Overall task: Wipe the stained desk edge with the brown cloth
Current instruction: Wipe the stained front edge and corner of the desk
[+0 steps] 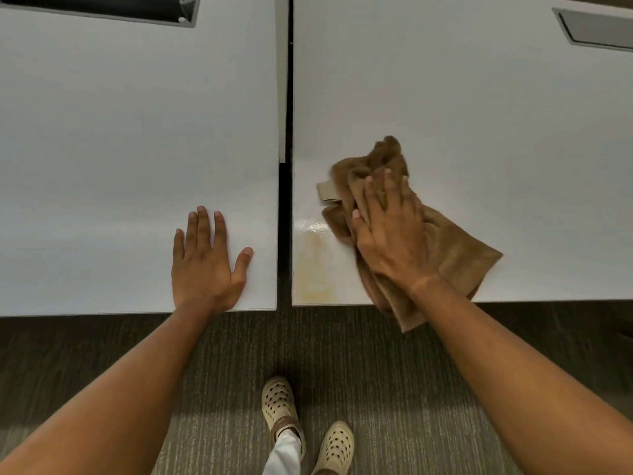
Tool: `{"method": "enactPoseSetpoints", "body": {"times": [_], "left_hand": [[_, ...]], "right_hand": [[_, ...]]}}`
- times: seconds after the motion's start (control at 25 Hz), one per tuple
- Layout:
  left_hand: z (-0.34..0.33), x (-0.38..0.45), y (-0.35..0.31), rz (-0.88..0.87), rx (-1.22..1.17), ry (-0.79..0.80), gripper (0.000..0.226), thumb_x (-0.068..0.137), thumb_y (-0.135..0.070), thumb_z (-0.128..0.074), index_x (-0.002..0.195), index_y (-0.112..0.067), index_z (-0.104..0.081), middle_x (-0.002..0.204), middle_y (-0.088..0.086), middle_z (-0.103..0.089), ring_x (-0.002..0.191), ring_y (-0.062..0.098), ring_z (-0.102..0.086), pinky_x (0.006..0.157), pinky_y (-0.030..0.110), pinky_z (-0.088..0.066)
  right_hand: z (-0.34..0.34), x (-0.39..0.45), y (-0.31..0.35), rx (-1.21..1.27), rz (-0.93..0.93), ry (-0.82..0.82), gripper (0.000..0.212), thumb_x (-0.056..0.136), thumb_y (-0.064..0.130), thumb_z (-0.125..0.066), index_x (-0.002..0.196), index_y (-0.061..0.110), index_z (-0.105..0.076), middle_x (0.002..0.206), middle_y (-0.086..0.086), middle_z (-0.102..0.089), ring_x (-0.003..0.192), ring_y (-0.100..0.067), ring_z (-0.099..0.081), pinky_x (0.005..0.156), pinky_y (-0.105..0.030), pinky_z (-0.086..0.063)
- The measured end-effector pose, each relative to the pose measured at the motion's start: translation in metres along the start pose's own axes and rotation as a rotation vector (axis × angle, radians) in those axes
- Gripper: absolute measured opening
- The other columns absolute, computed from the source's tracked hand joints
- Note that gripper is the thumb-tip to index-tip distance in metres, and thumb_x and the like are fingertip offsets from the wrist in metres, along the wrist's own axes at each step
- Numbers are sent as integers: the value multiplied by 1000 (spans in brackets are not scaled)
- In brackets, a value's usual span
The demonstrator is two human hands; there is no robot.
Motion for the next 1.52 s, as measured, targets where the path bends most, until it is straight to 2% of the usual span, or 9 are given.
{"method": "enactPoseSetpoints", "body": {"times": [0.16,0.28,0.4,0.52,0.64,0.96,1.24,1.4,1.52], "left_hand": [[0,0,1,-11,-13,-1,86,92,-68,-10,158,-15,5,166,11,9,152,23,13,124,45,3],[0,0,3,-20,-12,0,86,92,-69,-9,158,-16,5,166,11,9,152,22,13,124,44,2],[1,-1,3,-12,-1,10,86,92,-70,-6,157,-15,7,166,11,11,152,22,15,124,44,2],[1,-1,0,-7,-3,20,86,91,-69,-5,157,-15,10,165,11,14,151,23,17,124,45,3],[2,0,-2,-9,-12,20,87,91,-68,-6,156,-14,11,165,12,16,151,24,18,124,46,4],[3,1,2,-25,-17,25,87,91,-69,-9,157,-15,9,165,11,16,151,24,17,123,45,5],[3,0,0,-20,-22,9,85,92,-68,-6,156,-15,12,165,12,17,151,25,18,123,46,4],[2,0,-1,-10,-20,-15,84,93,-66,-10,157,-14,8,165,13,13,152,26,15,123,46,3],[1,1,-1,-4,-11,-8,84,93,-66,-8,156,-14,12,165,13,16,151,26,17,123,47,3]], "right_hand": [[-10,-47,41,12,263,25,62,102,51,-20,156,21,-20,166,-12,-13,153,-31,-7,124,-51,-12],[-18,-77,23,2,330,69,63,101,50,-23,158,26,-13,167,-7,-6,154,-25,-1,123,-51,-14],[-13,-72,-10,48,192,52,65,101,50,-20,158,27,0,168,-5,6,154,-22,6,124,-48,-4],[-7,-33,-17,38,0,11,67,100,52,-15,158,22,-1,167,-14,-1,154,-32,-1,124,-51,-9],[-6,16,7,-7,-48,31,68,100,52,-18,158,18,-6,165,-19,-5,153,-39,-3,123,-55,-10],[-15,-37,47,-15,439,74,62,101,53,-22,157,30,-14,167,-4,-11,154,-26,-2,124,-49,-9],[-4,18,42,-39,194,68,62,101,46,-27,158,26,-10,167,-10,-2,154,-30,3,123,-57,-1],[4,45,69,-110,446,94,63,98,42,-29,158,25,-16,167,-10,-5,154,-28,2,124,-44,5],[6,48,83,-22,577,141,60,95,43,-33,152,22,-36,165,-9,-18,153,-26,-10,120,-33,4]]}}
Point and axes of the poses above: each hand's wrist, its own x-axis towards the middle knuckle, its own z-axis out of the back of the hand, y = z × x, the point moved 4 cm from there along x, towards the middle knuckle
